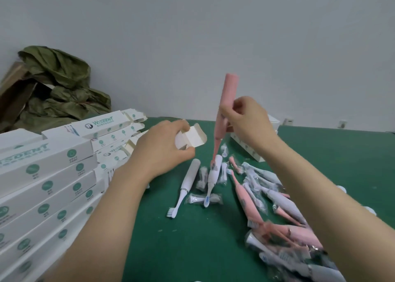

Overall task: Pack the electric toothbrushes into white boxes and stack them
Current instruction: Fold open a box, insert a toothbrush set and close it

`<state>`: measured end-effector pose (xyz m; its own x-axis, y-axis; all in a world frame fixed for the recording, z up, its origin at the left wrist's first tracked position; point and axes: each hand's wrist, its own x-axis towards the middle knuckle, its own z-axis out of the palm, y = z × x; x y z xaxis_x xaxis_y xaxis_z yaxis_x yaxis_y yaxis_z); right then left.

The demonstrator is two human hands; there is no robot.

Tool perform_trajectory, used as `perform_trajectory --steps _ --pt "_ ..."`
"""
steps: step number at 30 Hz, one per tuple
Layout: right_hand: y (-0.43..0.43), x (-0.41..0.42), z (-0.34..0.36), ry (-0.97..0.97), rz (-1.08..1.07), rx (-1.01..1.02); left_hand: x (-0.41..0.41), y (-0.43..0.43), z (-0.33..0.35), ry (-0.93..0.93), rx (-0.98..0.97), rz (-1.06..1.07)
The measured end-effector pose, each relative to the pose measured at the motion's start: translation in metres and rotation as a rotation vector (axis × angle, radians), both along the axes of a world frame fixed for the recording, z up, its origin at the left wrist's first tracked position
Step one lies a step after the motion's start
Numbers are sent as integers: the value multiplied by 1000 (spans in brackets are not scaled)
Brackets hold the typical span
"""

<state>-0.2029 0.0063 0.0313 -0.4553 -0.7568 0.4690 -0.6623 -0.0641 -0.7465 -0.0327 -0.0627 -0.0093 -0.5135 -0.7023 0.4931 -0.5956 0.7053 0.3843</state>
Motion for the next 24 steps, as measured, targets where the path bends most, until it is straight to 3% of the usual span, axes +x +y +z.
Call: perform_trajectory --steps 4,9,12,16,21,24 --pt "46 -6 7 -326 40 -439 -8 6 -2 -46 -35 12" --pt "48 12 -13 -458 96 -495 -17 15 2 -36 -105 -50" --pt "43 17 -18 -421 125 -428 -24 26 6 108 -89 -117" --pt "42 12 -20 -188 169 -150 -28 31 6 188 -106 -156" --pt "42 7 -25 -253 131 -218 -28 26 0 191 -92 -130" --pt "41 9 -31 -88 126 -303 -27 22 3 193 -104 -106"
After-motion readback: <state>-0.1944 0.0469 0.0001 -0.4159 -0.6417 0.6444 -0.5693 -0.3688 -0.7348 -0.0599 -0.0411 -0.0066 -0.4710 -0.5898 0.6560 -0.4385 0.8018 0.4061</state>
